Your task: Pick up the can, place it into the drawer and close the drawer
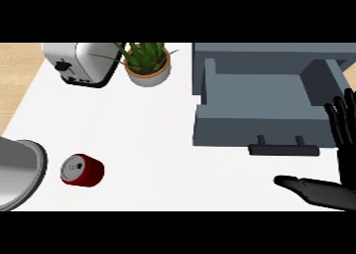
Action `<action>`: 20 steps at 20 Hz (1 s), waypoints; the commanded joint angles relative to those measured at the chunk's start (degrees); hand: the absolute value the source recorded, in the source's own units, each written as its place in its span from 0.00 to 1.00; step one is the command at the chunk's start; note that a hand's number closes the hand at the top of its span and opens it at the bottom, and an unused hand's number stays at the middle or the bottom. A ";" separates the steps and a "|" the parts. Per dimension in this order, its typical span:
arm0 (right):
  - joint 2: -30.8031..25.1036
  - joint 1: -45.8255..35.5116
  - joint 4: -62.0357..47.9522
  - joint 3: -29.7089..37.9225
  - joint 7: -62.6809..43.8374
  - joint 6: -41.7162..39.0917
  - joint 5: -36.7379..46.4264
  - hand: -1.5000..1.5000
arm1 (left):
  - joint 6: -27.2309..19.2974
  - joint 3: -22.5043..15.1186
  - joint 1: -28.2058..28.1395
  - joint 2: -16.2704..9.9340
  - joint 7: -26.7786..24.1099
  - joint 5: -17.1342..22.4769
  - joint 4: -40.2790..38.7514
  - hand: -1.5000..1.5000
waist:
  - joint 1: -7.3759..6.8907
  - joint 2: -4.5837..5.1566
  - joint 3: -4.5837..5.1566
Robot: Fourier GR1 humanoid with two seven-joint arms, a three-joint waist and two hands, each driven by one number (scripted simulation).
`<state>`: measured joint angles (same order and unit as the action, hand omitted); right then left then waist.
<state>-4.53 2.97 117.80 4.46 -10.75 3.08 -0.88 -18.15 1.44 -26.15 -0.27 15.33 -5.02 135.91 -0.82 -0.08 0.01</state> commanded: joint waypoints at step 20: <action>0.60 7.33 2.24 3.77 3.88 -4.46 -3.18 0.00 | -6.39 -4.03 -0.21 0.27 -9.50 0.66 -16.31 0.00 | 0.70 0.00 0.01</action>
<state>-4.50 8.07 119.71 8.29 -8.34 -0.33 -4.05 -24.81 -3.41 -24.16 -0.10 11.50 -6.60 123.68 -0.01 -0.05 0.01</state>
